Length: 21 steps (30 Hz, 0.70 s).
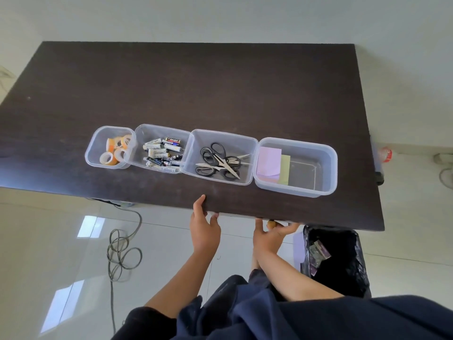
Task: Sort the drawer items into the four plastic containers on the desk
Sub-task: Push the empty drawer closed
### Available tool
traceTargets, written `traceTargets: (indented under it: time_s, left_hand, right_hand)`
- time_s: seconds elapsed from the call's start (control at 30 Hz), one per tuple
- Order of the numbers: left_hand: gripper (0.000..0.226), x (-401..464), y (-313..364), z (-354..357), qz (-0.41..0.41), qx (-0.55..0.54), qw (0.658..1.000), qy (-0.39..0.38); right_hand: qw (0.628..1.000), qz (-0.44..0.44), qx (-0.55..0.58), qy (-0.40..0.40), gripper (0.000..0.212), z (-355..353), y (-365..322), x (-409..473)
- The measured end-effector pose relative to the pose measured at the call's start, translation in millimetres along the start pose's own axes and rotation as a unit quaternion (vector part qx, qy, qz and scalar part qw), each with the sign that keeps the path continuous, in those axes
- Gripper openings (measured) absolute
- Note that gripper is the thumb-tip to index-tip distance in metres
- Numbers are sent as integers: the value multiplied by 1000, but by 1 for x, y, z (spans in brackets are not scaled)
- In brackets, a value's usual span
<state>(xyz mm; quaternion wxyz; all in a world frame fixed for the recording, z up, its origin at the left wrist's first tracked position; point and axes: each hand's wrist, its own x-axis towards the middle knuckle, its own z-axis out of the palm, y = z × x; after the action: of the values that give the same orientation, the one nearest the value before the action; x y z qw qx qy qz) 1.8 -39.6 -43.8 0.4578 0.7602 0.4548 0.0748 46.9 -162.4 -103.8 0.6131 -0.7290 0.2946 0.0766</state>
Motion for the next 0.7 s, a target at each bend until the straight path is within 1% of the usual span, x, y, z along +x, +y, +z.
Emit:
traceTargets:
  time_s: [0.13, 0.2, 0.27, 0.33, 0.5, 0.57, 0.63, 0.7]
  left_hand:
    - [58, 0, -1, 1, -7, -7, 1000, 7]
    - [58, 0, 0, 2, -10, -8, 1000, 10]
    - [58, -1, 0, 1, -7, -8, 1000, 8]
    - [57, 1, 0, 0, -3, -7, 1000, 7]
    - [57, -1, 0, -3, 11, 8, 1000, -5]
    - [57, -3, 0, -5, 15, 15, 1000, -10]
    - [58, -3, -2, -7, 21, 23, 999, -17]
    - [61, -7, -6, -8, 39, 45, 998, -28]
  right_hand:
    - [1000, -20, -1, -6, 106, 6, -1, 7]
    - [1000, -12, -1, -10, 103, 7, -2, 10]
    - [1000, 11, -12, -13, 95, 8, -2, 14]
    - [998, 33, -43, -20, 84, 9, 1, 19]
    - [985, 52, -139, -86, 64, 1, 6, 28]
    - [983, 54, -143, -101, 65, 0, 2, 24]
    - [987, 54, -115, -96, 70, -2, -5, 20]
    - [985, 58, -111, -116, 71, -10, -12, 13]
